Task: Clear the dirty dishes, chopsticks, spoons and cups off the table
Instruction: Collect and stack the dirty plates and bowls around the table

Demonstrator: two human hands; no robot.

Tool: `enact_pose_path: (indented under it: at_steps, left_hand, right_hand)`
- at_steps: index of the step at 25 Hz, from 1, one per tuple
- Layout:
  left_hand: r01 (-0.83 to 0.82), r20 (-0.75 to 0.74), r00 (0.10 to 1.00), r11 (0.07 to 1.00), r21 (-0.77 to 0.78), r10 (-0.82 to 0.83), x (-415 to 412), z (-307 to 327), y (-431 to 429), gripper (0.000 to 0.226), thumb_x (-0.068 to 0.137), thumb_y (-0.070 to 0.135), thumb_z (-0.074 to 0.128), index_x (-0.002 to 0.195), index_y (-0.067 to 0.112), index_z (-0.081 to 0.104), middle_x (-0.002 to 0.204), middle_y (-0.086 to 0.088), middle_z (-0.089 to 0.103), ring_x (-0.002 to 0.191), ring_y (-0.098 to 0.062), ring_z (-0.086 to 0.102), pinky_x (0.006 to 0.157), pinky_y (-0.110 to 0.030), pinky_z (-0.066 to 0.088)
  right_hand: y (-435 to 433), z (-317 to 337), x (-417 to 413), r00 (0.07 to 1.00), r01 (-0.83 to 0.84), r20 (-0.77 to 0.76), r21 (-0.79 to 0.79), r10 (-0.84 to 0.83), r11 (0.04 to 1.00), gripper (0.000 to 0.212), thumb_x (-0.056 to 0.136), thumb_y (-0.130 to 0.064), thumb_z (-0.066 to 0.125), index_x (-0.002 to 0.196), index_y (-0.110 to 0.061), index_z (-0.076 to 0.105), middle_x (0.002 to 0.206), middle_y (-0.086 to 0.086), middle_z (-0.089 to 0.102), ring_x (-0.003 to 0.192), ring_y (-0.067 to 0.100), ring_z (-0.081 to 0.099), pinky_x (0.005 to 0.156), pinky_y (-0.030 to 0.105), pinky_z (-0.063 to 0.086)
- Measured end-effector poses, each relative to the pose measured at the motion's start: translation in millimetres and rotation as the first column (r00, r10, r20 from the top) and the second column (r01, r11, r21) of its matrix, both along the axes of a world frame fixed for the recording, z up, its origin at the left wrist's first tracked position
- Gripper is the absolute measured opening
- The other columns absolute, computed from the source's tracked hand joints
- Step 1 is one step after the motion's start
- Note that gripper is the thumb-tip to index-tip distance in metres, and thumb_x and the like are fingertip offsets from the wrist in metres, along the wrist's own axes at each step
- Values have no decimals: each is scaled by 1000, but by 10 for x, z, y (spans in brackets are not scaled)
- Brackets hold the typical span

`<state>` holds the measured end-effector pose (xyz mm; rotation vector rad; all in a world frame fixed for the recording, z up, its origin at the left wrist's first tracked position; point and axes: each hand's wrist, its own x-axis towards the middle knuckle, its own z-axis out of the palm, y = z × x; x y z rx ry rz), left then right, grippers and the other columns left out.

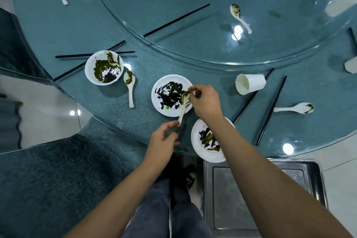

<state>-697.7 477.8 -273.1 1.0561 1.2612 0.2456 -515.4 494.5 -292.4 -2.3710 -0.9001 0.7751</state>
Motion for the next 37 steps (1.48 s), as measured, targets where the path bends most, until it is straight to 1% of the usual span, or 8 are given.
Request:
enact_pose_path:
  at_steps: [6,9,17,21,26,29,32,37]
  left_hand:
    - [75,-12,997,997,17,-74,10,19,-3,39,97,-3,54,128,17,67,125,11,68,86,6,65,92,-35,58]
    - [137,-32,990,990,27,-136,86,20,-21,40,96,-1,56,128,19,67,117,15,69,74,1,61,89,-36,57]
    - [229,-105,969,972,50,-223,209,17,-30,39,97,5,56,132,21,65,116,14,68,82,-7,65,85,-37,58]
    - [147,-135,982,985,90,-134,127,51,34,32,96,2,56,120,20,69,108,6,67,79,-11,62,84,-35,55]
    - [-128,-106,984,982,139,143,40,94,262,29,100,4,51,123,18,63,92,15,59,79,-4,61,90,-40,57]
    - [-165,-56,983,980,115,172,57,89,400,35,100,4,50,127,26,56,110,15,60,91,-4,62,97,-40,56]
    - [-170,-20,985,983,74,172,76,57,465,36,101,4,50,128,28,54,134,6,58,104,-6,62,101,-42,55]
    - [-187,21,982,980,63,186,55,64,443,33,101,5,51,128,24,53,138,1,56,113,-12,62,99,-41,56]
  right_hand:
    - [-50,38,7,993,121,-21,67,-119,990,14,93,-17,65,94,-27,75,98,-1,66,87,16,64,88,37,55]
    - [-174,112,121,984,177,-15,62,-176,982,13,94,-16,63,96,-21,75,91,-7,68,83,15,66,86,36,55]
    - [-357,51,252,980,200,6,-27,-200,979,13,92,-18,64,97,-22,76,93,-3,75,87,19,69,92,43,55]
    - [-331,45,219,981,194,29,-13,-193,981,15,93,-22,63,99,-24,77,94,-5,75,90,19,68,95,44,53]
    - [-115,93,124,988,152,-13,60,-151,987,27,97,-20,58,119,-24,72,113,-4,74,110,24,64,103,49,48]
    - [17,75,61,999,51,-16,9,-51,999,36,97,-19,53,130,-20,67,121,2,73,114,28,64,104,50,48]
    - [85,58,16,999,49,-18,-28,-50,998,32,95,-16,51,122,-12,68,113,9,73,108,33,64,102,51,47]
    - [94,124,-21,989,125,-86,10,-124,992,32,95,-18,54,124,-16,68,116,2,73,111,27,65,105,50,46]
